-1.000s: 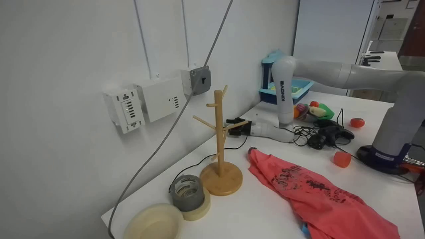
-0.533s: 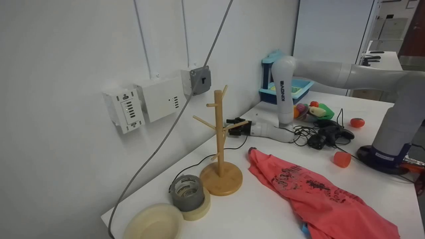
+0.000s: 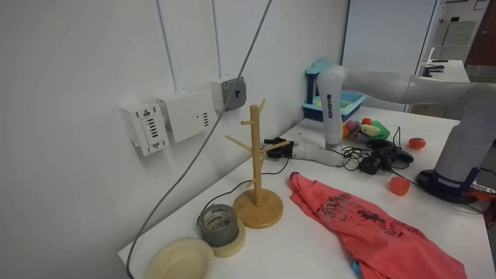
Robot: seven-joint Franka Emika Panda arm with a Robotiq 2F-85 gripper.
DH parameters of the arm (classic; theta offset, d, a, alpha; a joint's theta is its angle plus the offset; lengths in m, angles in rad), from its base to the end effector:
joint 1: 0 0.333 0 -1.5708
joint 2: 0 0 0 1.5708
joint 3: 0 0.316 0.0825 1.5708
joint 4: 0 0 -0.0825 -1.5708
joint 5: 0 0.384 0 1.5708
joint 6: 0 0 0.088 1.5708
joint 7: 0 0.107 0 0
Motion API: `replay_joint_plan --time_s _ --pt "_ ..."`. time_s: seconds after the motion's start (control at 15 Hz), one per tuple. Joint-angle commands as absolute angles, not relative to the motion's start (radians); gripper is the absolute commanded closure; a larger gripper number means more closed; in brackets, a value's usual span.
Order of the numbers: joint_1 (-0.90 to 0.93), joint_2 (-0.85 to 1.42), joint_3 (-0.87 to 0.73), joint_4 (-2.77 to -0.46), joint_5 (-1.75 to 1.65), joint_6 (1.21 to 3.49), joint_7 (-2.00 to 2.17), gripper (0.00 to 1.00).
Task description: Fold the shirt in half from bottom to top
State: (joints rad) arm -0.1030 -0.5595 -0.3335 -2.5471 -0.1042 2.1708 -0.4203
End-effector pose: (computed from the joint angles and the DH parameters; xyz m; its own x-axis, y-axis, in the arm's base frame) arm 0.3565 -0.1751 0.4629 0.9811 0.0679 0.1811 0.0703 -0.9975 -0.0070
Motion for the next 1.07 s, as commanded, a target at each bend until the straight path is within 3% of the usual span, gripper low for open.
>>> replay_joint_plan --time_s 0.0,0.07,0.2,0.27,1.0 --pt "-0.123 -0.555 -0.317 -2.539 -0.098 2.148 -0.425 0.0" --pt "-0.076 -0.402 -0.314 -2.347 -0.047 2.118 -0.406 0.0" --pt "-0.075 -0.36 -0.304 -2.283 -0.014 2.121 -0.373 0.0" --pt "-0.104 -0.479 -0.301 -2.426 -0.044 2.165 -0.405 0.0" --pt "-0.11 -0.474 -0.246 -2.483 -0.075 2.19 -0.359 0.0"
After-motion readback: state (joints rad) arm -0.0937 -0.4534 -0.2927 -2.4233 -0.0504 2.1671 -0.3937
